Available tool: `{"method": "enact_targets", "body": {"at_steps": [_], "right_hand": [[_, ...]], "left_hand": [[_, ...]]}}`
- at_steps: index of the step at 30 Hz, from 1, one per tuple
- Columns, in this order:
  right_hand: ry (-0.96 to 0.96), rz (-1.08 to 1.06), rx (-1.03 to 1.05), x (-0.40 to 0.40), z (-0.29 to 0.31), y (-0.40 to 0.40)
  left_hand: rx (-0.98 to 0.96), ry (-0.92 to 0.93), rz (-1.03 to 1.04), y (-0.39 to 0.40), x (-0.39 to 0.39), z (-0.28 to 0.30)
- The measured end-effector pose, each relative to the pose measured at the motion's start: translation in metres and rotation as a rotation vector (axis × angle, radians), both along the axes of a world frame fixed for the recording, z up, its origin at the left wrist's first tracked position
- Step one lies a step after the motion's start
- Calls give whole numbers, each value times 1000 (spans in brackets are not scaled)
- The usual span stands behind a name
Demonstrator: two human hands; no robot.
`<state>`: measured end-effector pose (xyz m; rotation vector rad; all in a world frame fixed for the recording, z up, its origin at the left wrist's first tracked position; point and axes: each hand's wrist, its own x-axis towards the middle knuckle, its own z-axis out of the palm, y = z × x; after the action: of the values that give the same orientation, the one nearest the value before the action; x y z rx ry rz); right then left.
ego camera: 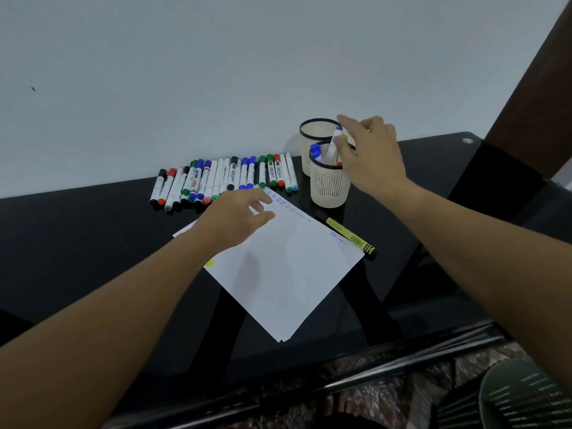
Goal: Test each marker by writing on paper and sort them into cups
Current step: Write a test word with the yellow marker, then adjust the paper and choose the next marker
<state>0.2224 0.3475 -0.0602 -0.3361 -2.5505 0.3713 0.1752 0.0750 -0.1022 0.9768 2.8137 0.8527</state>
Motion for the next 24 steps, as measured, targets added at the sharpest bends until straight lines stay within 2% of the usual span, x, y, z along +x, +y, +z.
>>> {"method": "enact_targets", "body": {"at_steps": [4, 6, 9, 14, 24], "right_hand": [[263, 111, 65, 11, -7, -34], [267, 236, 18, 13, -12, -58], [53, 388, -50, 9, -30, -91], [-307, 429, -39, -16, -69, -117], [-450, 442, -20, -82, -93, -156]], "left_hand": [[-22, -24, 64, -24, -6, -9], [-24, -36, 103, -43, -8, -16], [-27, -21, 163, -74, -8, -30], [-28, 52, 225, -118, -6, -62], [52, 169, 245, -129, -7, -85]]}}
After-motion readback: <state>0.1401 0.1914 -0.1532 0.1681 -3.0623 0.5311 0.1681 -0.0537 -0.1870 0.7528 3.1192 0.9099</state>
